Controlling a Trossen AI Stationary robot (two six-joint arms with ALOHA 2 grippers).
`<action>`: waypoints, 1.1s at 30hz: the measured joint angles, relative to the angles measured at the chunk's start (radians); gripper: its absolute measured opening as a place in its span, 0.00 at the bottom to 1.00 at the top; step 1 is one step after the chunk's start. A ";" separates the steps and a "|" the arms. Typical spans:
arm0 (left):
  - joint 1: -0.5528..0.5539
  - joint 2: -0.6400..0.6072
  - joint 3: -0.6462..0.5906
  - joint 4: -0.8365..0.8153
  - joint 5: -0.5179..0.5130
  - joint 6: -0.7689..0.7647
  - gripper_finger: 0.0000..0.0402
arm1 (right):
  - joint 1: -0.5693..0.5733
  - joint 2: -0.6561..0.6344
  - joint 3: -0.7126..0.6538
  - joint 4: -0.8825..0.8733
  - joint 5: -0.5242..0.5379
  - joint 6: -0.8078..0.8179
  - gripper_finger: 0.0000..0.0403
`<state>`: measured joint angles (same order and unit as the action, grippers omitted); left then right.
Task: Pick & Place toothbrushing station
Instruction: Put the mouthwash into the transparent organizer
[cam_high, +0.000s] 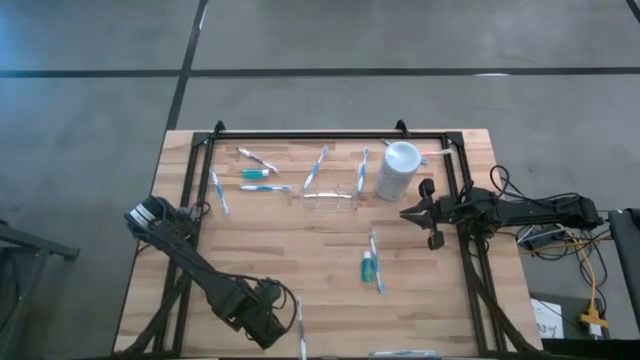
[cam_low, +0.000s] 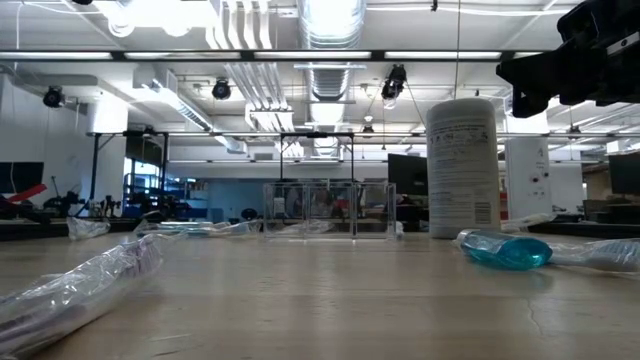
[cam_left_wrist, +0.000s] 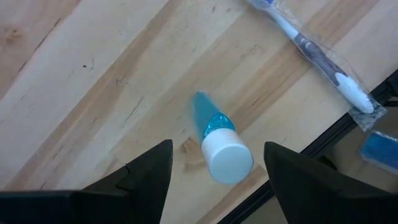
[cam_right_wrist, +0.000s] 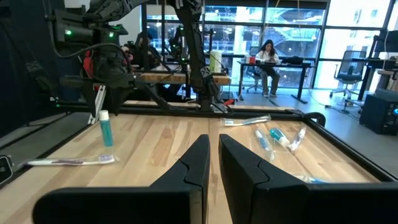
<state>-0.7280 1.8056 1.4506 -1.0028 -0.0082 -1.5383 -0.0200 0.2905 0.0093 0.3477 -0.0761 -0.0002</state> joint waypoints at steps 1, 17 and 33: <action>0.000 0.000 0.000 0.000 0.000 0.000 0.64 | 0.000 0.000 0.000 0.000 0.000 0.000 0.08; 0.000 0.004 0.000 0.001 0.011 0.027 0.43 | 0.000 0.000 0.000 0.000 0.000 0.000 0.08; 0.000 0.004 0.003 -0.007 0.010 0.114 0.24 | 0.000 0.000 0.000 0.000 0.000 0.000 0.08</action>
<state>-0.7280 1.8099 1.4535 -1.0101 0.0021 -1.4241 -0.0202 0.2909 0.0093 0.3475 -0.0761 -0.0006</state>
